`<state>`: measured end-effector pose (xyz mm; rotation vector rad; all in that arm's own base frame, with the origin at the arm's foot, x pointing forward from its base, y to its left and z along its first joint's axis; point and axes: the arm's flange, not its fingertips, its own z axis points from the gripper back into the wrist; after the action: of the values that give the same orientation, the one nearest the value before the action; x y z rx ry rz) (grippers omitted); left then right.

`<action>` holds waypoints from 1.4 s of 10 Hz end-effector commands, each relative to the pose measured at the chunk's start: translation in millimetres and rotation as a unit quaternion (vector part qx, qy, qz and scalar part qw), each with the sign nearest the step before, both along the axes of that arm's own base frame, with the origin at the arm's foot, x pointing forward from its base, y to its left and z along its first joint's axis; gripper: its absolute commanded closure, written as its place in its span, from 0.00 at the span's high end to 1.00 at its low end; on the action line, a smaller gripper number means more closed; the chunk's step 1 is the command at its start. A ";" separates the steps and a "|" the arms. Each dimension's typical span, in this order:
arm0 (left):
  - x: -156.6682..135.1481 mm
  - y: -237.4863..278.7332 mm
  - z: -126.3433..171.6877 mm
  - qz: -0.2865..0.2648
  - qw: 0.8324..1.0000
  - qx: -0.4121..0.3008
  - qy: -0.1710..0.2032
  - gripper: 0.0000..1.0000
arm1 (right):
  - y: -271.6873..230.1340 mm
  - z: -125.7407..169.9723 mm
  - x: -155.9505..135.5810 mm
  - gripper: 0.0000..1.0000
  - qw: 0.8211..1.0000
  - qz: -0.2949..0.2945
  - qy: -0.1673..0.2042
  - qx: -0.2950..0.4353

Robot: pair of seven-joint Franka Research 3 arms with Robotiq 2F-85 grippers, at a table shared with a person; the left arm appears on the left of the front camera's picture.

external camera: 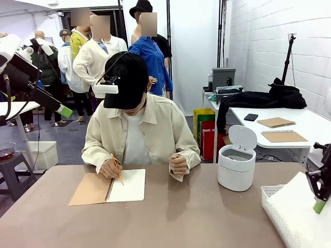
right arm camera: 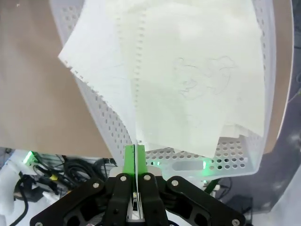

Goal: Sort the paper based on its condition.
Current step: If a person hands you a paper, place it in the Organizing basket , and if it's crumpled, put it in the Trash can.

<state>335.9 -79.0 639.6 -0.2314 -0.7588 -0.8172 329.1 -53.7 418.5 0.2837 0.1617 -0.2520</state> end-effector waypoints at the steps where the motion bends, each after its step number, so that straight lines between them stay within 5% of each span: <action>1: -0.2 -0.5 0.5 0.000 1.000 -0.003 0.000 1.00 | 11.7 -49.7 -30.1 0.00 0.999 -0.023 0.019 0.017; 2: -0.2 -0.5 0.5 0.000 1.000 -0.003 0.000 1.00 | 17.3 -57.9 -22.7 0.00 0.998 -0.052 0.027 0.034; 3: -0.2 -0.5 0.5 0.000 1.000 -0.003 0.000 1.00 | -2.2 -9.2 2.3 0.00 1.000 -0.008 0.013 0.003; 10: -0.2 -0.5 0.5 0.000 1.000 -0.003 0.000 1.00 | -2.2 -9.2 2.3 0.00 1.000 -0.008 0.013 0.003; 14: -0.2 -0.5 0.5 0.000 1.000 -0.003 0.000 1.00 | -10.5 -22.9 -2.8 0.66 0.995 -0.007 0.053 -0.080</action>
<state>335.9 -79.0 639.6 -0.2314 -0.7588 -0.8172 331.4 -62.5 403.3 0.1947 0.2134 -0.2778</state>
